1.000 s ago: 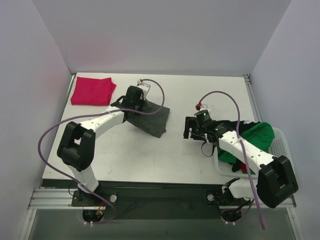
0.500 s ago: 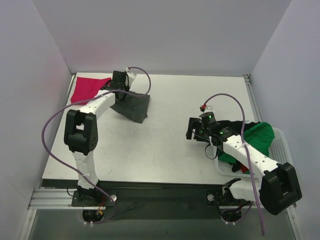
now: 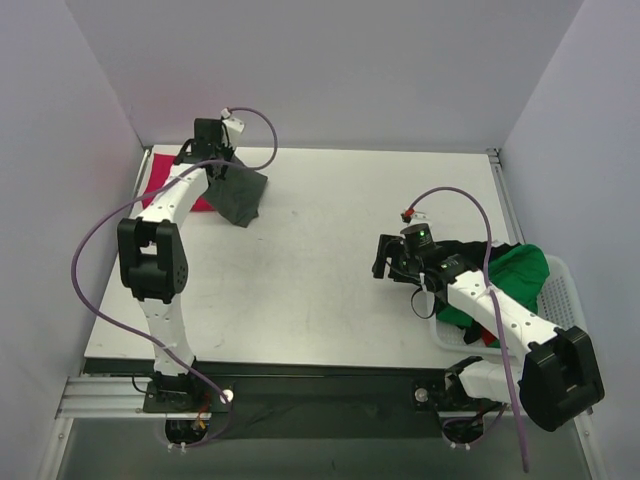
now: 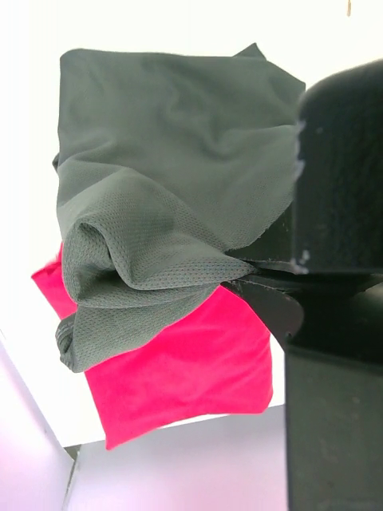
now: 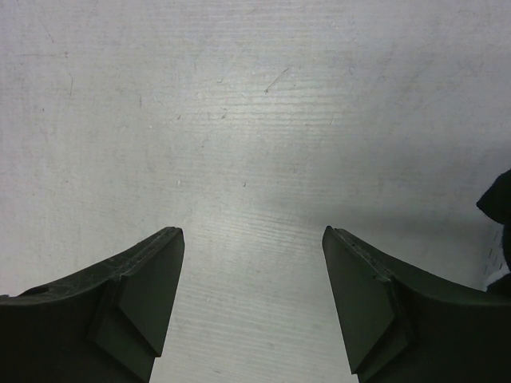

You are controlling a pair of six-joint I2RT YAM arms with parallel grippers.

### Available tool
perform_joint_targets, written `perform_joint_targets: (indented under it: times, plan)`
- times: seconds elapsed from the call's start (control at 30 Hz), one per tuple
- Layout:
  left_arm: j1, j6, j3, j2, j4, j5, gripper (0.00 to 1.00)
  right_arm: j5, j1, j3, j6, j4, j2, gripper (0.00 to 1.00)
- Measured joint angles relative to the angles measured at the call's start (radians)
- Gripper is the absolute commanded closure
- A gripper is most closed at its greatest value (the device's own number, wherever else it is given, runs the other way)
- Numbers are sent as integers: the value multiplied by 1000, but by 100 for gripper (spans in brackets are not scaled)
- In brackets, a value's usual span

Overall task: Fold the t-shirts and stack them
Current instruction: Put the neatly folded tshirt into the corner of the board with the left arm

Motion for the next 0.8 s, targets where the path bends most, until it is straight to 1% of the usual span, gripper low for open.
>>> perform_joint_targets:
  times: [0.2, 0.37, 0.8]
  plan:
    - [42, 9, 56, 42, -10, 3, 100, 0, 0, 0, 0, 3, 0, 28]
    - [60, 13, 137, 80, -23, 3, 100, -5, 0, -4, 0, 14, 0, 28]
    - [80, 20, 219, 84, -73, 5, 100, -22, 0, -4, 0, 23, 21, 28]
